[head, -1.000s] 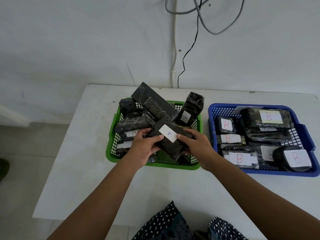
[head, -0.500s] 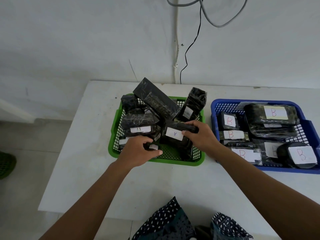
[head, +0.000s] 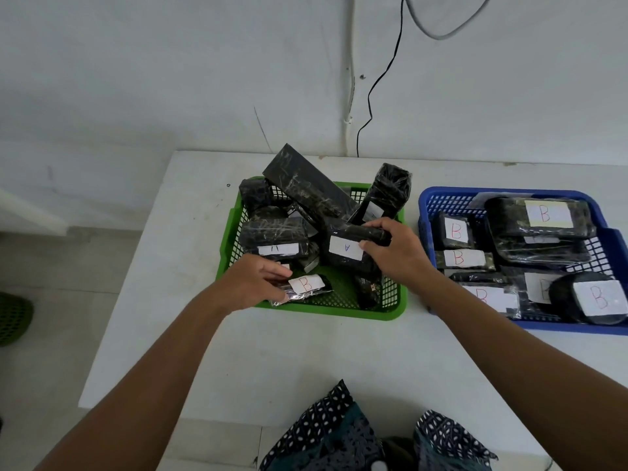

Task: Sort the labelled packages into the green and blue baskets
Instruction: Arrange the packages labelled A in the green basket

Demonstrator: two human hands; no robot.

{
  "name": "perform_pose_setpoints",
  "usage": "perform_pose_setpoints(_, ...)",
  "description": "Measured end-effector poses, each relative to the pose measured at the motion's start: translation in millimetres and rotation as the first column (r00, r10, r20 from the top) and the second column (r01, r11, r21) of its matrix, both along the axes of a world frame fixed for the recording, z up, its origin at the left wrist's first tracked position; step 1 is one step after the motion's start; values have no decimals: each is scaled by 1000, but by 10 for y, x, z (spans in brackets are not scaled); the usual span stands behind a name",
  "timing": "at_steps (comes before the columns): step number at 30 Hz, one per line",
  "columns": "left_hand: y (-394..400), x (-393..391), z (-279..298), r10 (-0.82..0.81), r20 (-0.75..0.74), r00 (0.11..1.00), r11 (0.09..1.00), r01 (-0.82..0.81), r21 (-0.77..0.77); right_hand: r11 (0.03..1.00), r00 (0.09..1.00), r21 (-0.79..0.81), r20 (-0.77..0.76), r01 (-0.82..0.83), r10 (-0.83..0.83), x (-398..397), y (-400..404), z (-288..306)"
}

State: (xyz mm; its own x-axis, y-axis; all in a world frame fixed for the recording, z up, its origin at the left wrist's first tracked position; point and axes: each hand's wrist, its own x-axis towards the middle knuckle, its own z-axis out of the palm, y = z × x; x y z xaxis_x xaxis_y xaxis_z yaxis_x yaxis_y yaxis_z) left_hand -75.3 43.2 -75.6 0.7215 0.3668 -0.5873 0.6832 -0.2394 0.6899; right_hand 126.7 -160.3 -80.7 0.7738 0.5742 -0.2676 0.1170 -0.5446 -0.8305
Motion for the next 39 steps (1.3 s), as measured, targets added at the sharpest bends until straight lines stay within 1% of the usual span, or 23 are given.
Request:
perform_pose_setpoints(4, 30, 92, -13, -153, -75, 985, 984, 158, 77, 990, 992, -71, -13, -126, 125, 26, 8, 3)
perform_pose_setpoints(6, 36, 135, -3, -217, -105, 971, 969, 227, 102, 959, 973, -176, 8, -224, 229, 13, 15, -17)
perform_pose_setpoints(7, 41, 146, 7, -229, -104, 968, 966, 239, 97, 938, 960, -245, 77, -245, 270, -4, 19, -37)
perform_pose_setpoints(9, 57, 143, 31, -196, -74, 978, 979, 200, 49, 918, 909, -343, 286, -198, 303, -72, 20, -67)
perform_pose_setpoints(11, 67, 113, 56, -128, -33, 991, 992, 129, 3, 936, 825, -324, 487, -135, 287, -168, 26, -62)
perform_pose_setpoints(12, 64, 89, 66, -103, -12, 995, 995, 102, -10, 944, 785, -304, 551, -128, 284, -198, 33, -77)
perform_pose_setpoints(13, 62, 72, 73, -81, 11, 997, 996, 82, -19, 942, 771, -309, 564, -134, 295, -213, 40, -94)
perform_pose_setpoints(14, 60, 53, 81, -62, 36, 997, 998, 63, -26, 930, 786, -333, 529, -155, 320, -221, 53, -102)
perform_pose_setpoints(16, 62, 28, 108, -26, 79, 997, 999, 29, -37, 874, 828, -420, 379, -245, 413, -208, 84, -93)
perform_pose_setpoints(17, 64, 25, 123, -12, 97, 995, 999, 16, -43, 847, 830, -452, 330, -279, 450, -194, 98, -78)
perform_pose_setpoints(18, 66, 28, 138, 0, 117, 993, 999, 6, -47, 846, 830, -447, 322, -291, 455, -182, 118, -62)
perform_pose_setpoints(19, 63, 38, 155, 9, 139, 990, 999, -2, -51, 873, 840, -400, 339, -277, 422, -177, 131, -41)
perform_pose_setpoints(21, 23, 83, 199, 31, 199, 980, 998, -19, -59, 950, 898, -245, 347, -192, 271, -174, 143, 25)
perform_pose_setpoints(22, -12, 119, 222, 41, 236, 971, 998, -28, -59, 972, 935, -182, 291, -152, 201, -161, 138, 71)
perform_pose_setpoints(23, -60, 171, 249, 50, 274, 960, 998, -36, -55, 983, 967, -136, 203, -126, 152, -140, 123, 119)
perform_pose_setpoints(25, -180, 301, 304, 64, 348, 935, 997, -48, -55, 995, 996, -56, 7, -83, 83, -74, 53, 207)
perform_pose_setpoints(28, -415, 546, 351, 37, 453, 891, 999, -17, -47, 998, 971, 55, -237, -12, 25, 86, -139, 326)
perform_pose_setpoints(31, -700, 793, 363, -6, 505, 863, 999, 28, -35, 989, 920, 128, -391, 79, -23, 262, -430, 419)
perform_pose_setpoints(33, -925, 961, 359, 2, 522, 853, 997, 37, -65, 974, 904, 164, -421, 156, -74, 399, -689, 461)
perform_pose_setpoints(35, -1187, 1140, 335, 37, 531, 846, 996, 10, -85, 959, 909, 184, -396, 214, -127, 536, -993, 491)
perform_pose_setpoints(39, -1784, 1426, 239, 46, 452, 891, 997, -69, 34, 923, 906, 195, -339, 331, -253, 781, -1624, 490)
